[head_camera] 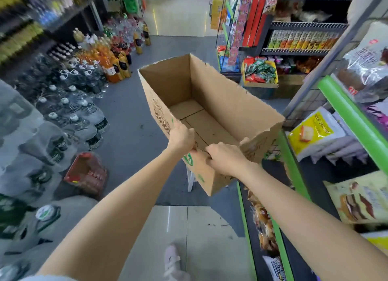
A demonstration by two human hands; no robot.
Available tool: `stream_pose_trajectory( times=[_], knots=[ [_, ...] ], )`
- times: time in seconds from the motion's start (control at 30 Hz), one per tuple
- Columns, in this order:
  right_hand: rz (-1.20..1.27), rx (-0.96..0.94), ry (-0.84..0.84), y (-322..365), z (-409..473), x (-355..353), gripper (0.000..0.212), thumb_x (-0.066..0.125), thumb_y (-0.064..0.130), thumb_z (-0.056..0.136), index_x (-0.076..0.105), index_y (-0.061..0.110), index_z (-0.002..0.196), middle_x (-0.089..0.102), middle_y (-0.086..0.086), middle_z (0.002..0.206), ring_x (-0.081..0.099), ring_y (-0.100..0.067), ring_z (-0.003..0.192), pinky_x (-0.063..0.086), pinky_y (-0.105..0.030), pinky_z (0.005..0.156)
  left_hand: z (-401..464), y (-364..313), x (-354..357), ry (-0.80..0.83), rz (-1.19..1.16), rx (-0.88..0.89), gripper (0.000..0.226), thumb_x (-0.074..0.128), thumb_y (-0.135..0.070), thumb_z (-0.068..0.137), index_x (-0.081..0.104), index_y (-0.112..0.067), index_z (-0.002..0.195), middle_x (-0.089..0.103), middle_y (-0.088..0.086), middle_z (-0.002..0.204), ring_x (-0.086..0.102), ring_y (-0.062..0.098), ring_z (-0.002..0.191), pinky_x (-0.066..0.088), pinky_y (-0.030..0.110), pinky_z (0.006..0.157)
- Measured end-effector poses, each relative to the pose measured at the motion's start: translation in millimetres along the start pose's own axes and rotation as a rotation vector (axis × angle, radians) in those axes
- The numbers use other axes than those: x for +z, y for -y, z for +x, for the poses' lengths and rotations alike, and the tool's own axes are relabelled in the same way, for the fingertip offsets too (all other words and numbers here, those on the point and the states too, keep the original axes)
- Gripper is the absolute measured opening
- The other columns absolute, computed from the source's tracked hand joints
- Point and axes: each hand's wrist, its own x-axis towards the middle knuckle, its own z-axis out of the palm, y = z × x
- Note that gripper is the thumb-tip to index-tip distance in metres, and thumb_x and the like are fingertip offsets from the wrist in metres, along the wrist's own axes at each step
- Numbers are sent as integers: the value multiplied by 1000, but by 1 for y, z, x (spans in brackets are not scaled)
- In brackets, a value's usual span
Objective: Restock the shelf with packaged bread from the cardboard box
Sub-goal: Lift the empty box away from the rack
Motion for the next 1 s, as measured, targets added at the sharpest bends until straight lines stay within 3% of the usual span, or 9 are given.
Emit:
stream_pose_trajectory(
  times=[0.1,0.2,0.3,0.43,0.5,0.63,0.77,0.83,1.0],
  knots=[
    [-51,-4,-74,1,-25,2,26,40,10,92,58,14,110,63,-12,121,57,-31,112,38,-35,84,-31,26,-14,-245,287,212,43,35,-6,92,38,-3,135,28,21,145,30,38,130,31,48,107],
    [-65,-28,-182,8,-43,-3,28,40,13,96,60,16,115,65,-11,119,55,-30,112,35,-32,90,-53,51,-38,-100,626,407,58,53,-13,85,35,-21,140,25,6,151,20,28,140,13,48,117],
    [-66,-98,-186,24,-56,-4,32,40,14,98,58,19,124,63,-12,123,49,-32,118,33,-32,94,-70,70,-58,-85,861,480,52,63,-34,86,43,-21,132,40,3,139,22,26,142,1,52,117],
    [-67,-169,-197,46,-68,9,31,44,16,97,59,22,123,65,-10,119,50,-35,118,38,-38,94,-91,95,-81,-52,718,457,12,56,-24,92,59,-19,103,56,4,107,54,26,111,26,43,109],
    [-49,-172,-159,55,-73,17,30,45,18,97,57,23,124,64,-10,119,48,-33,118,39,-39,93,-107,108,-89,0,698,485,12,54,-23,94,60,-16,102,56,5,102,56,27,101,39,35,88],
    [71,-147,-124,78,-82,21,35,52,23,94,54,27,129,61,-7,123,50,-28,120,43,-39,95,-139,134,-106,23,658,488,11,39,-21,101,45,-13,105,59,9,103,57,30,82,41,33,59],
    [-64,-199,-126,124,-85,14,21,61,41,85,59,26,100,63,-2,91,58,-27,97,41,-34,76,-159,151,-136,-15,627,482,6,37,-11,99,42,-14,102,60,10,105,54,28,82,40,39,69],
    [-128,-217,-148,149,-88,12,31,66,51,79,61,26,96,58,2,81,58,-26,90,42,-34,72,-167,160,-154,-28,634,493,10,39,-7,97,43,-15,101,61,8,104,52,26,84,36,38,72],
    [110,-222,-118,194,-90,15,27,69,42,80,65,28,103,59,-7,117,57,-29,102,42,-35,75,-187,180,-205,-102,624,551,6,49,-9,93,50,-14,97,64,5,101,56,30,86,34,32,65]
  ],
)
